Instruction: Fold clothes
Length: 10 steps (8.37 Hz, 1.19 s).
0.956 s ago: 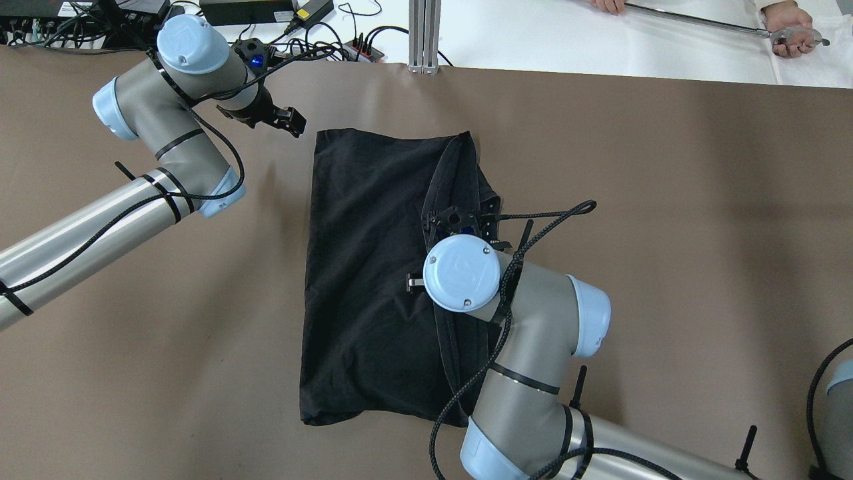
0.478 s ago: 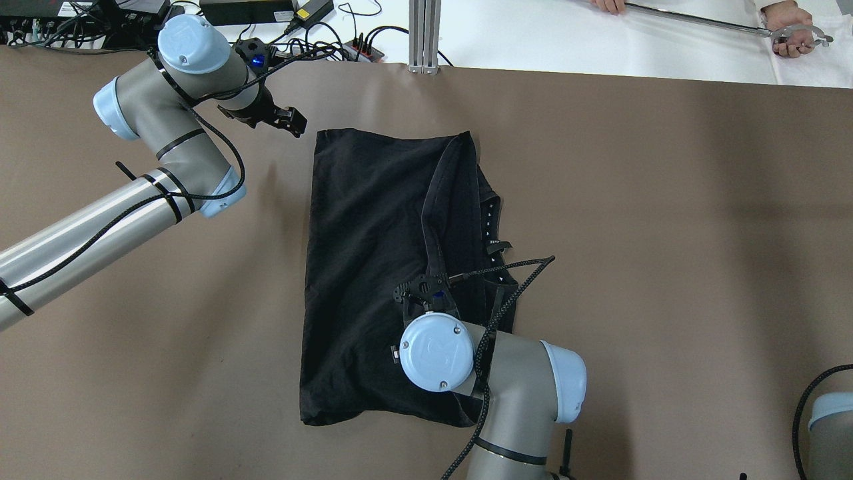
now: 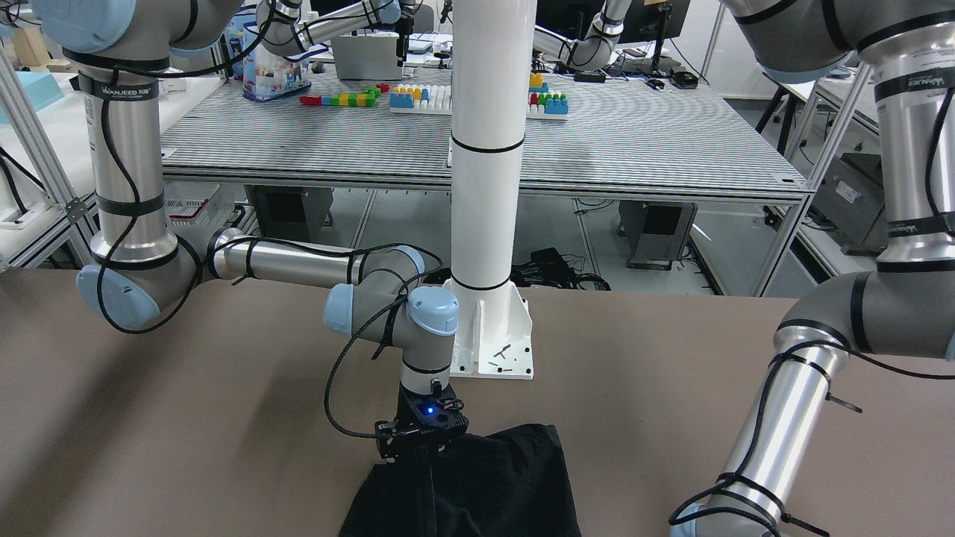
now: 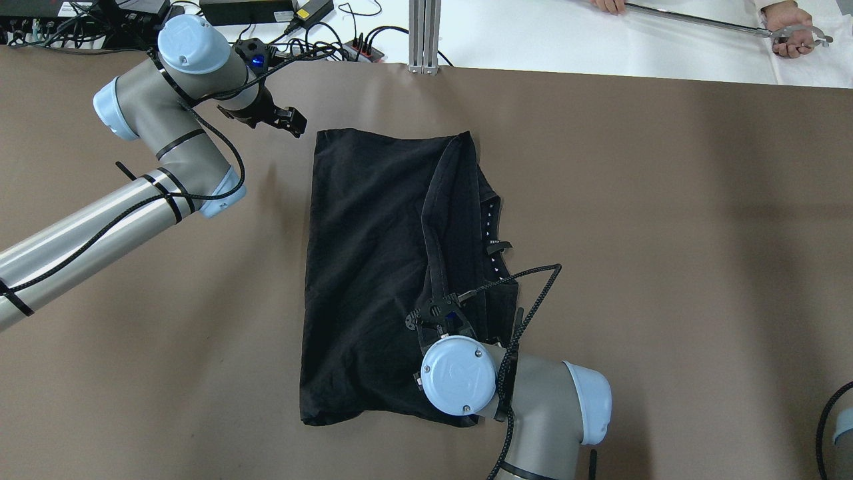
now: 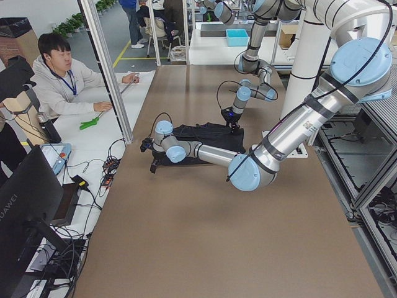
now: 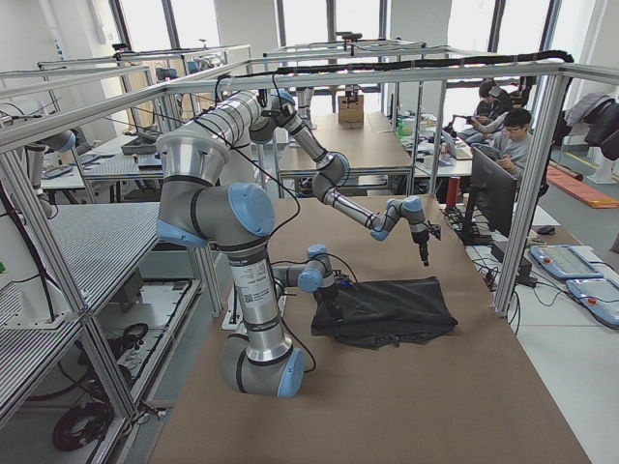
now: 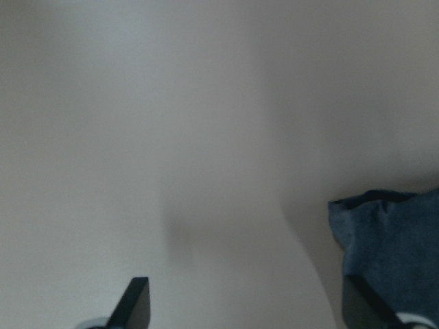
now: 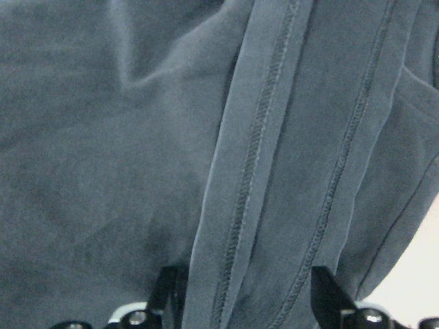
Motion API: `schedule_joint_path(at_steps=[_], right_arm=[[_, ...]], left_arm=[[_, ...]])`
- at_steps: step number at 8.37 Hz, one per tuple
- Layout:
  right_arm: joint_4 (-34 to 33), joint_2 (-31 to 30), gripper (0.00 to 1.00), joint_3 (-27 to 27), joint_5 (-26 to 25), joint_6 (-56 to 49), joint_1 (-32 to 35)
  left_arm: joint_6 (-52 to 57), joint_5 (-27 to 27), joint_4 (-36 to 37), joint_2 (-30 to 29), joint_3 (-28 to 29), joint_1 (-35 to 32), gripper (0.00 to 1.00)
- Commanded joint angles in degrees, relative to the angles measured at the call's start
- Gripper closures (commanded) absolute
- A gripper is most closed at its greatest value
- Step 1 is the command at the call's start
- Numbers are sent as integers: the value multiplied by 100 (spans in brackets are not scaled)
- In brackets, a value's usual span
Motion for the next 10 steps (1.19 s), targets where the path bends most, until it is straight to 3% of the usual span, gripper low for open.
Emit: schedule_joint_path(at_steps=[1,6,7,8,10], right_arm=[[-16,-25,40,92,-3,-62,1],[-16,-25,81,84,-178,-18,-227],[-24,-25,93,84,-178,8,-219],[-24,-25,100,92,-178,17,-219],[-16,-182,100,276,-178,9,-210]], left_arm=[[0,0,-7,-2,0,0,0],[17,0,2,7,0,-9,0],[17,0,2,7,0,-9,0],[17,0,2,16,0,-9,0],[17,0,2,33,0,0,0]])
